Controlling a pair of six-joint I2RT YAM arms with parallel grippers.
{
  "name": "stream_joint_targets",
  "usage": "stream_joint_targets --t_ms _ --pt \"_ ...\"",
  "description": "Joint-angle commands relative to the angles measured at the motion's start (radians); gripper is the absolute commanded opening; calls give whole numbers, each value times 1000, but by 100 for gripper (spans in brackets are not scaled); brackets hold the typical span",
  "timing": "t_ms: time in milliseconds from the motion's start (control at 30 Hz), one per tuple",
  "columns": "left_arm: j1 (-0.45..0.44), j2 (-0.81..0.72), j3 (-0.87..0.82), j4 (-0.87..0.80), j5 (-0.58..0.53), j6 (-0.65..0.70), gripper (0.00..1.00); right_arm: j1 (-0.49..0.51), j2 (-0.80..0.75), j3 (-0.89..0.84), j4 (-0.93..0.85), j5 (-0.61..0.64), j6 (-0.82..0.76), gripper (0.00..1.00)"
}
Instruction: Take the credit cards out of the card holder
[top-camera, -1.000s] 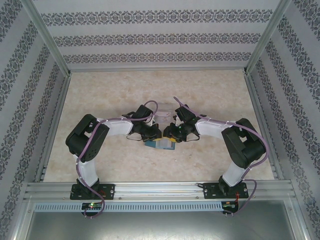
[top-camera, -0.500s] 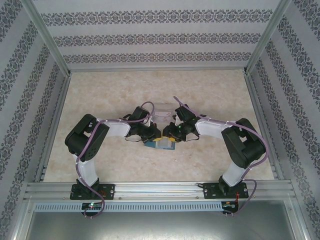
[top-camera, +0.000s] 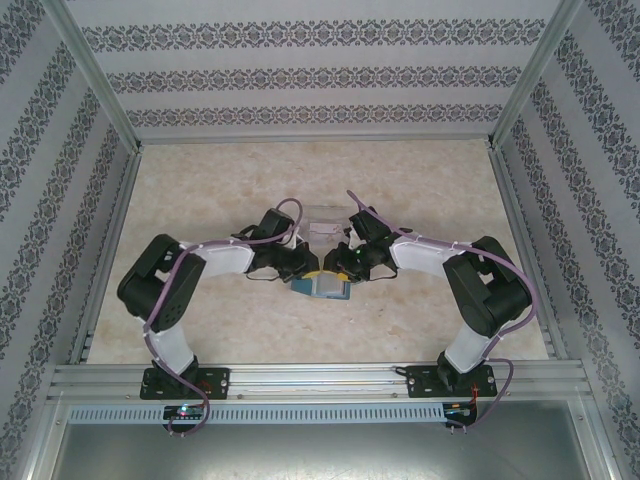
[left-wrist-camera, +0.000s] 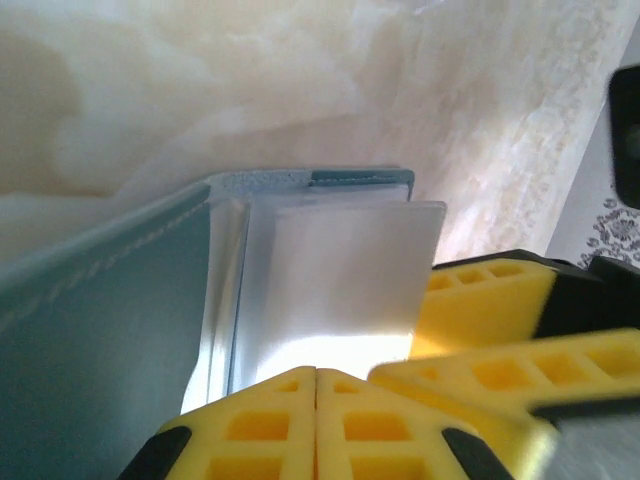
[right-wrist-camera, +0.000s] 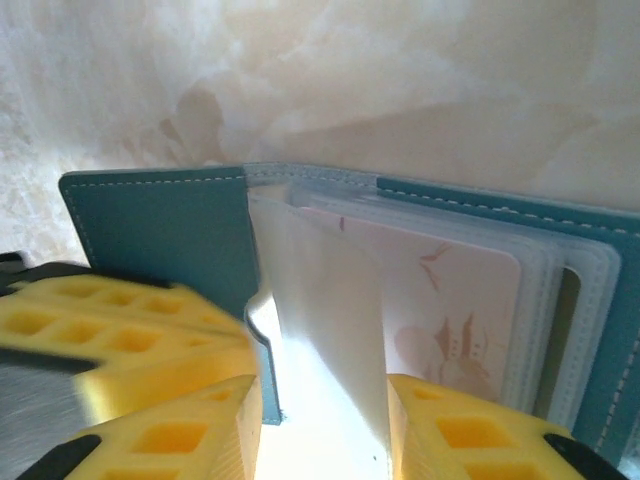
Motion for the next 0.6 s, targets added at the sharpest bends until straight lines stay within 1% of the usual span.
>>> stream_joint_targets --t_ms 0,133,233,567 --pt "24 -116 60 -178 -97 86 8 22 5 44 10 -25 6 38" --pt "48 -188 77 -272 -149 131 8 40 31 76 8 -29 8 41" --pt "72 -232 74 -309 -170 149 9 56 59 104 7 -30 9 45" --pt "126 -300 36 -343 -169 171 9 108 150 195 0 -28 18 54"
